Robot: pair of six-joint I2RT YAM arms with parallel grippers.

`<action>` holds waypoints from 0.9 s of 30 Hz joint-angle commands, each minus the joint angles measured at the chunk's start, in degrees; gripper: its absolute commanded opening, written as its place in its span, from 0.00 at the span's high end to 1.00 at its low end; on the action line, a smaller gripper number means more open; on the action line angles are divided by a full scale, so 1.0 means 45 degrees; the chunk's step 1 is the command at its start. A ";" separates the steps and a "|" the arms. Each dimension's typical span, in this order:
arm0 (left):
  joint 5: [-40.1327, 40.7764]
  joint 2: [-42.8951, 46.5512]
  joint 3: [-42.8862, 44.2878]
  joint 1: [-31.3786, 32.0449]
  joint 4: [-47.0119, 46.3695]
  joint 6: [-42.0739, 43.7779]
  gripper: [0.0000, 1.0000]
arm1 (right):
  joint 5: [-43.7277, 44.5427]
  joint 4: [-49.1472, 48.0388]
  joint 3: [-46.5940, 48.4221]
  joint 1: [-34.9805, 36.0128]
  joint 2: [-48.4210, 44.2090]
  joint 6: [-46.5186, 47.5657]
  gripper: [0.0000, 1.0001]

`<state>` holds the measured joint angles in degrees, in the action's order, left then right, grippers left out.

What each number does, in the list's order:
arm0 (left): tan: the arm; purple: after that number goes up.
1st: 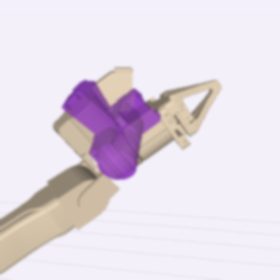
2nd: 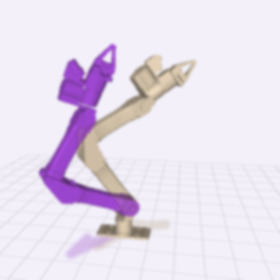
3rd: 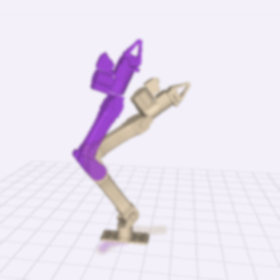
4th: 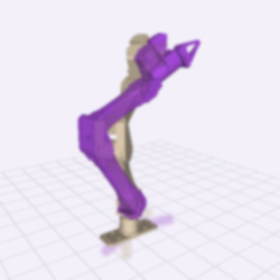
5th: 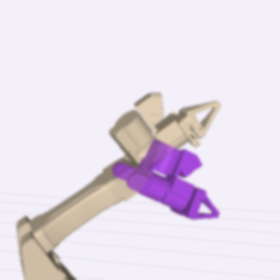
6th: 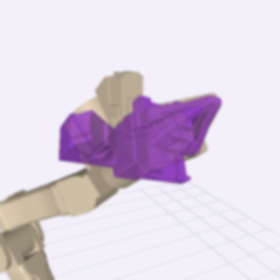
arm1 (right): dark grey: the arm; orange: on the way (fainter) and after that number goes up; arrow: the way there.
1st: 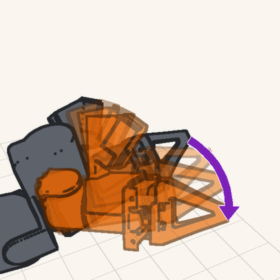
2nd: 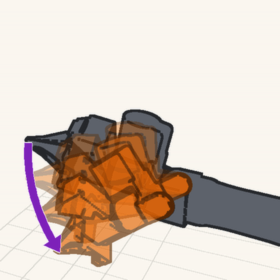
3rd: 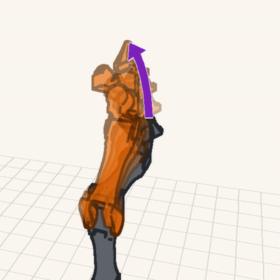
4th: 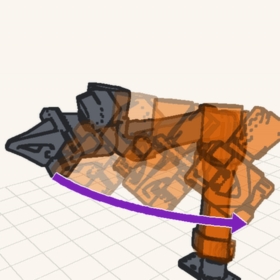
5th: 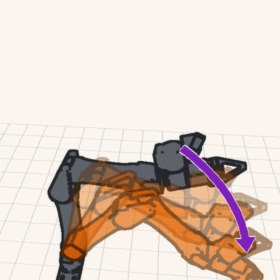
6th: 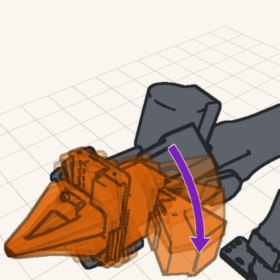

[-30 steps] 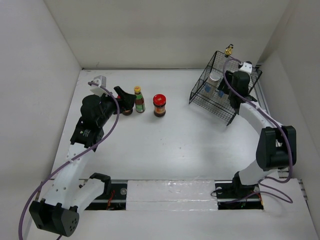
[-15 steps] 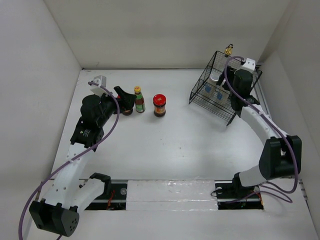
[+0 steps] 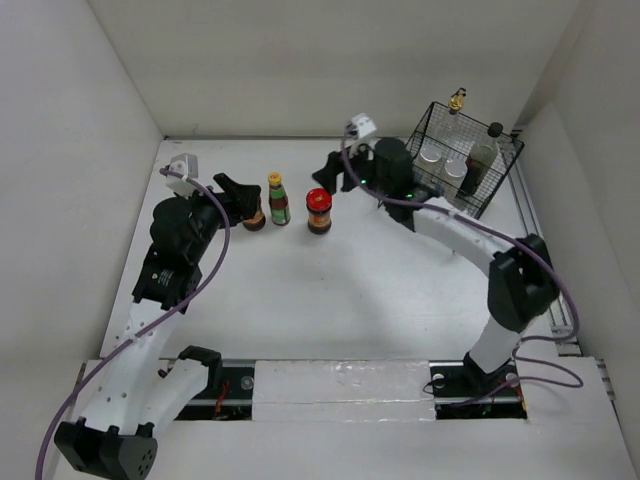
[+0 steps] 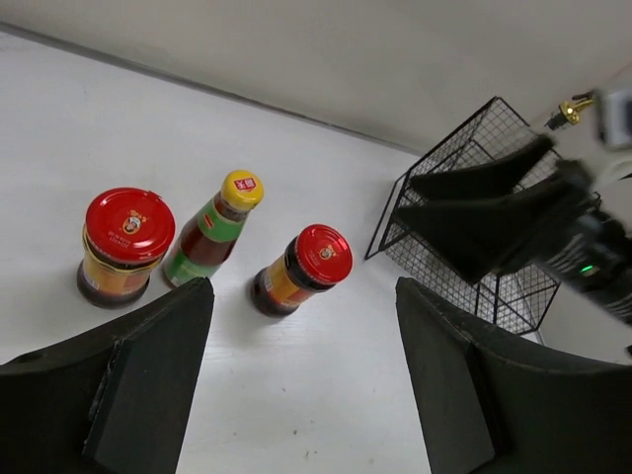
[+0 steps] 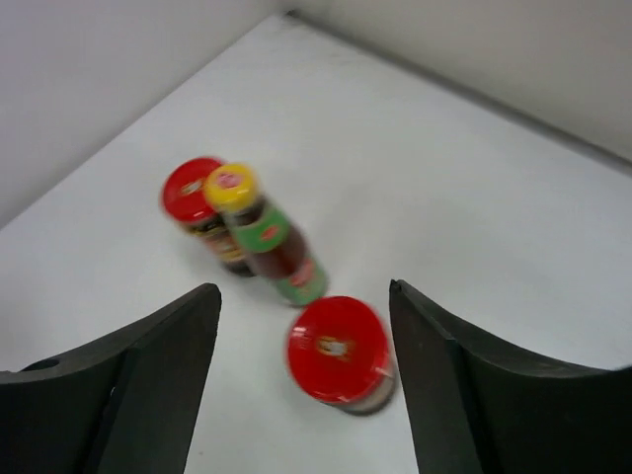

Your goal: Organize the condiment bottles

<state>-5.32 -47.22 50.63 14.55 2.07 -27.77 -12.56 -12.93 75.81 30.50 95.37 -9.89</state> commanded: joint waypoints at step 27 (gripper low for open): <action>0.0030 0.0279 0.0194 0.0010 -0.0322 0.0155 0.30 | 0.1014 -0.0897 0.5360 0.3066 0.6363 0.1554 0.35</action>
<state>-4.21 -46.02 50.63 14.55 2.20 -27.70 -7.66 -10.74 99.04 43.66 122.76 -1.87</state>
